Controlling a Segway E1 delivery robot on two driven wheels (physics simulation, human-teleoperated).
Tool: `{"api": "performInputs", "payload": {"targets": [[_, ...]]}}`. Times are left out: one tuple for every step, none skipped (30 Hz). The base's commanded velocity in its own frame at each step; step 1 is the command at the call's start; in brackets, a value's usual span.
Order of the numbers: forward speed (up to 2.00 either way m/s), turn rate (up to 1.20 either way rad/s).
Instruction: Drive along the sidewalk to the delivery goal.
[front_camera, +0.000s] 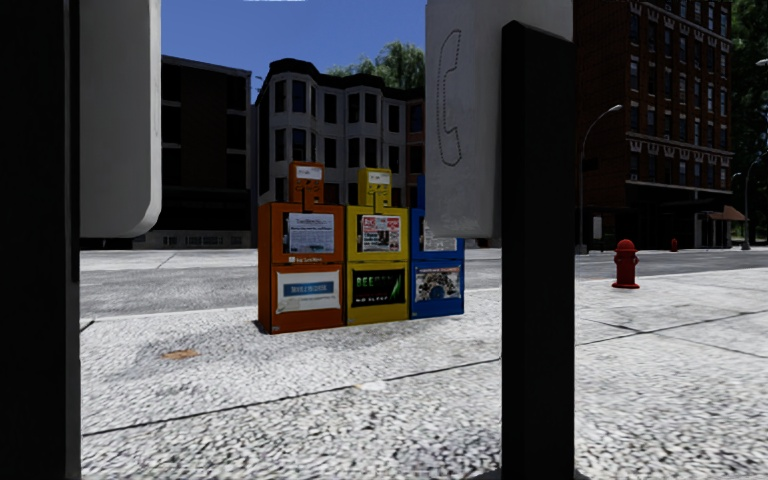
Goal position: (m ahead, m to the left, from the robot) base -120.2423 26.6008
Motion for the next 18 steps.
{"api": "performInputs", "payload": {"targets": [[-1.13,0.54],[-1.13,0.55],[-1.13,0.55],[-1.13,0.57],[-1.12,0.58],[-1.08,0.59],[-1.05,0.59],[-1.05,0.59],[-1.02,0.59],[-1.0,0.59],[-0.98,0.59],[-0.98,0.59],[-0.94,0.59],[-0.91,0.59],[-0.89,0.59],[-0.87,0.59],[-0.87,0.59],[-0.87,0.59]]}}
